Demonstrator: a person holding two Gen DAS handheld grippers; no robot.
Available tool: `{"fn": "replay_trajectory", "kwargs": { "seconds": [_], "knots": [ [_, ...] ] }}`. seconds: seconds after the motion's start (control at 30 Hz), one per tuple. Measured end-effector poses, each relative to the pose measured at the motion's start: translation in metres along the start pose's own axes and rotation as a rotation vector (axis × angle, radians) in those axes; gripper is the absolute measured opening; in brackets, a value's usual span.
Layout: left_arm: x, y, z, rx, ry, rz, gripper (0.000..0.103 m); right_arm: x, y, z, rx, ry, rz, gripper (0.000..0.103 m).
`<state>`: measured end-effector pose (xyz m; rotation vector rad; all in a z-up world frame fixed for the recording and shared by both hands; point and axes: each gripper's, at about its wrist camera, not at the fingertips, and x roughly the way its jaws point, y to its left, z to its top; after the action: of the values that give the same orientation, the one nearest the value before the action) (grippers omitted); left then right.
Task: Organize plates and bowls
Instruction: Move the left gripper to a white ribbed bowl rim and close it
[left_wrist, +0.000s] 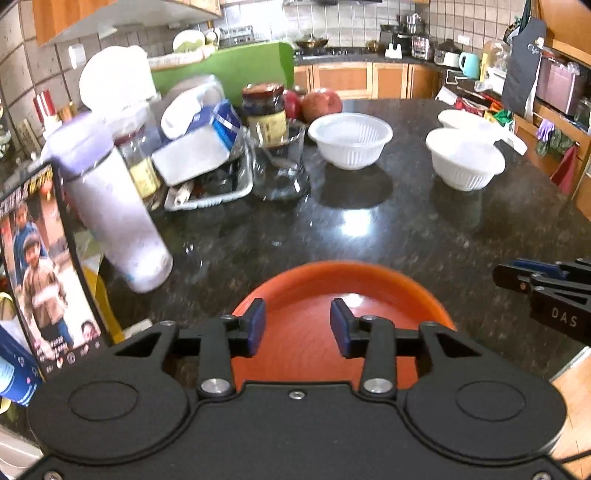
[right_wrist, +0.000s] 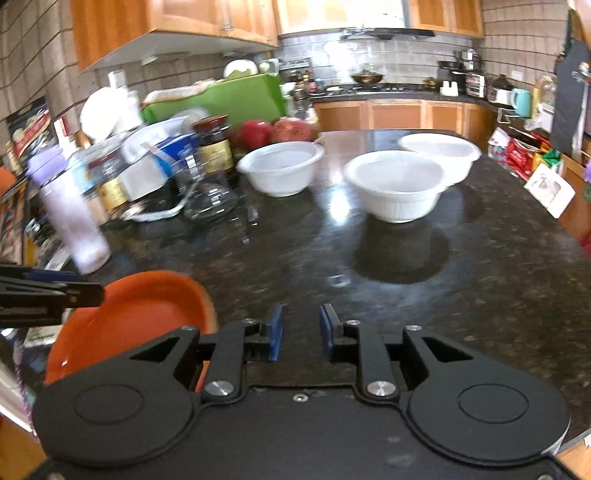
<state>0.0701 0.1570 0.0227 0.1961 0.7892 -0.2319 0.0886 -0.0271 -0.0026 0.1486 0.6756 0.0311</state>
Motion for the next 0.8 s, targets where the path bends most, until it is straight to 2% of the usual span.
{"fn": "replay_trajectory", "kwargs": {
  "seconds": [0.13,0.2,0.4,0.63,0.8],
  "knots": [
    [0.003,-0.019,0.015,-0.004,-0.009,-0.009,0.052,0.002,-0.038,0.012,0.035,-0.01,-0.013,0.029],
    [0.008,-0.031,0.024,-0.015,-0.013,-0.003,0.057,0.003,-0.059,0.021,0.041,-0.017,-0.023,0.03],
    [0.023,-0.075,0.055,-0.025,-0.018,-0.005,0.057,0.01,-0.112,0.049,0.0,-0.043,-0.034,0.031],
    [0.045,-0.119,0.093,-0.053,-0.041,-0.004,0.057,0.029,-0.162,0.089,-0.038,-0.075,0.01,0.033],
    [0.069,-0.141,0.115,-0.083,-0.024,0.014,0.057,0.049,-0.183,0.112,-0.047,-0.072,0.088,0.034]
  ]
}}
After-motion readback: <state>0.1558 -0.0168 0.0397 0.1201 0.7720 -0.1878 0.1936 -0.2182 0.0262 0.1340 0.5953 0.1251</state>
